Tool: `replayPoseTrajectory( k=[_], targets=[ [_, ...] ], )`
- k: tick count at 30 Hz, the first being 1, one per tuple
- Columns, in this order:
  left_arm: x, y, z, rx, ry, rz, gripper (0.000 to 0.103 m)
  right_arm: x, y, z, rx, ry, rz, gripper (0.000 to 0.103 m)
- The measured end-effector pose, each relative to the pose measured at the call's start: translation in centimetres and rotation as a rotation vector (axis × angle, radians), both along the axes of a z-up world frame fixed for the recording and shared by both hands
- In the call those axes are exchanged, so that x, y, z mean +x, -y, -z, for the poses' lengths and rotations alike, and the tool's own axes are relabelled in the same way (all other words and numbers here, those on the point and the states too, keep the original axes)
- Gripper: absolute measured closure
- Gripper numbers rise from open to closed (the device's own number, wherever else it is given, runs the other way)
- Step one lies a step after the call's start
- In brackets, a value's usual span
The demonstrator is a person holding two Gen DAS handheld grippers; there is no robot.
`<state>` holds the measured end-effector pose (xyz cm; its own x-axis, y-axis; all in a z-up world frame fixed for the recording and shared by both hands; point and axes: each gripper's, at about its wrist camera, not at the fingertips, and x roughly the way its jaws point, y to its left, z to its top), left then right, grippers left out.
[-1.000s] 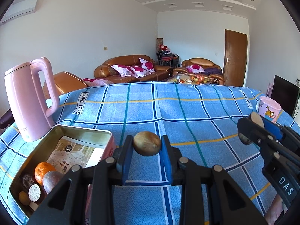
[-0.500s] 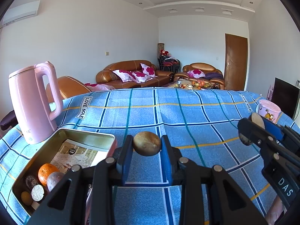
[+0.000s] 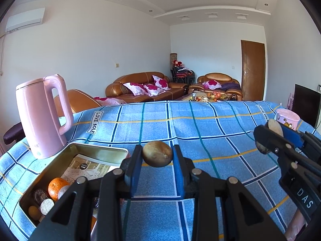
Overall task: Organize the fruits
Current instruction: 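Carry the tan fruit with the left tool while the right tool carries the cake over the tin box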
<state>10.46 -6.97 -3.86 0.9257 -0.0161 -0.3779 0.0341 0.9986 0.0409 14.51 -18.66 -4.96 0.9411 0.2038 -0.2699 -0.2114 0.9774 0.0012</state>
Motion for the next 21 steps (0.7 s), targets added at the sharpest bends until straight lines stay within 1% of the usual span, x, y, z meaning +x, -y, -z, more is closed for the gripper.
replayPoseTrajectory(
  k=[9,12,17,21],
  targets=[
    [-1.5,-1.0,-0.1,0.008,0.002,-0.012,0.071,-0.9,-0.6,-0.1,0.002,-0.004,-0.042,0.067],
    [-2.0,-1.9,-0.1,0.019,0.000,-0.032,0.071,-1.1,-1.2,-0.1,0.000,-0.007,-0.065,0.067],
    [-2.4,-4.4,-0.4,0.013,-0.016,-0.076,0.071,-1.0,-3.3,-0.2,0.013,-0.039,-0.127,0.067],
    [-2.6,-6.9,-0.9,0.014,-0.026,-0.123,0.071,-0.9,-5.7,-1.0,0.017,-0.043,-0.190,0.067]
  ],
)
